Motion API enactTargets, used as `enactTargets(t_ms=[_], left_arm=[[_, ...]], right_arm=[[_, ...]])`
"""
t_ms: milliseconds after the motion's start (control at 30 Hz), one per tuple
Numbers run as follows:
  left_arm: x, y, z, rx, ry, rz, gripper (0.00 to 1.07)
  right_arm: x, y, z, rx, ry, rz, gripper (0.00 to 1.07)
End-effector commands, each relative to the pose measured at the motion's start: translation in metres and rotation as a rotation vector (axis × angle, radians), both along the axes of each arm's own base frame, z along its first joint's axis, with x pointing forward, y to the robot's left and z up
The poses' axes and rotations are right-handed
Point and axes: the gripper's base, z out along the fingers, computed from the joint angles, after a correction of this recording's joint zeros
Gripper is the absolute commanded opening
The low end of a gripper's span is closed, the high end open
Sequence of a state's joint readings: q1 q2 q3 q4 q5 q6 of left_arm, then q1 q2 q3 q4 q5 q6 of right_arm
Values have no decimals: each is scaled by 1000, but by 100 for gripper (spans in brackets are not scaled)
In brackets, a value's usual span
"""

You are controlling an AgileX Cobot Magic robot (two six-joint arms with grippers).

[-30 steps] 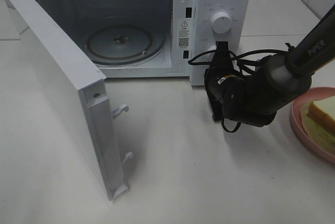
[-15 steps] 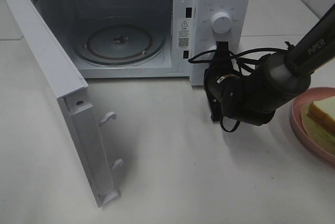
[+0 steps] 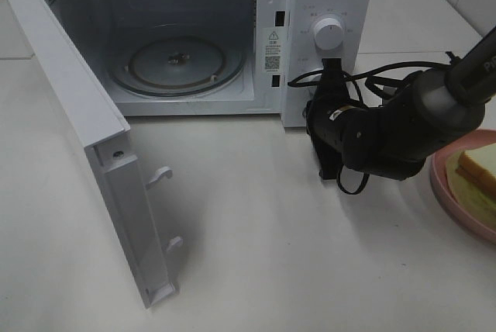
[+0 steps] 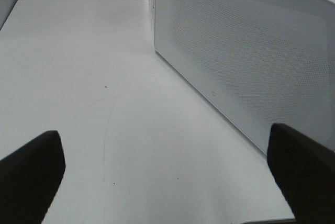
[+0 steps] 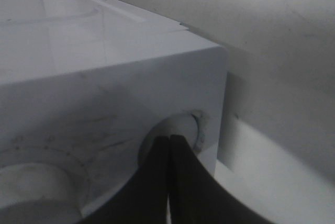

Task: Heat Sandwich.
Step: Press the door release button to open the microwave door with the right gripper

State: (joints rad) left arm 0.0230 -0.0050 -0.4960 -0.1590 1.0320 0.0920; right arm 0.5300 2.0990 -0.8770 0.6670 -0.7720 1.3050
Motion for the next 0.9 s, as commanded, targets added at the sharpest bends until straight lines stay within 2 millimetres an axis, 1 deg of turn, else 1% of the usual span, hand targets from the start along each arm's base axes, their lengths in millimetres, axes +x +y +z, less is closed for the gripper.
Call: enactTargets(t_ms=[33, 67, 100, 233, 267, 333, 367, 400, 467, 500, 633, 667, 733, 767, 800, 833, 900], left_arm=[[-3, 0, -1, 0, -20, 0, 103], [-3, 0, -1, 0, -20, 0, 103], [-3, 0, -1, 0, -20, 0, 103], [-3, 0, -1, 0, -20, 0, 103], [-3, 0, -1, 0, -20, 0, 103], [-3, 0, -1, 0, -20, 0, 103], [-3, 0, -1, 0, -20, 0, 103], [-3, 0, -1, 0, -20, 0, 103], [-3, 0, -1, 0, -20, 0, 103], [-3, 0, -1, 0, -20, 0, 103], [-3, 0, -1, 0, -20, 0, 103], [-3, 0, -1, 0, -20, 0, 103], [-3, 0, -1, 0, -20, 0, 103], [-3, 0, -1, 0, -20, 0, 103], [-3, 0, -1, 0, -20, 0, 103], [-3, 0, -1, 0, -20, 0, 103], [-3, 0, -1, 0, -20, 0, 103]], right_arm=[[-5, -1, 11, -18, -9, 49, 0], [-12, -3, 11, -35, 21, 67, 0], [-12, -3, 11, -35, 21, 67, 0], [-27, -10, 14, -76, 71, 105, 0], [-27, -10, 14, -76, 71, 105, 0], [-32, -12, 16, -94, 83, 122, 0], [-39, -15, 20, -114, 95, 144, 0], [-39, -15, 20, -114, 95, 144, 0], [-45, -17, 26, -143, 105, 181, 0], [-52, -18, 32, -184, 123, 239, 0], [-60, -19, 41, -244, 149, 333, 0], [-65, -18, 48, -298, 164, 422, 0], [-71, -16, 54, -354, 180, 520, 0], [-71, -16, 54, -354, 180, 520, 0], [-73, -16, 56, -377, 187, 560, 0], [-80, -15, 60, -422, 215, 650, 0], [-85, -14, 62, -464, 237, 734, 0]])
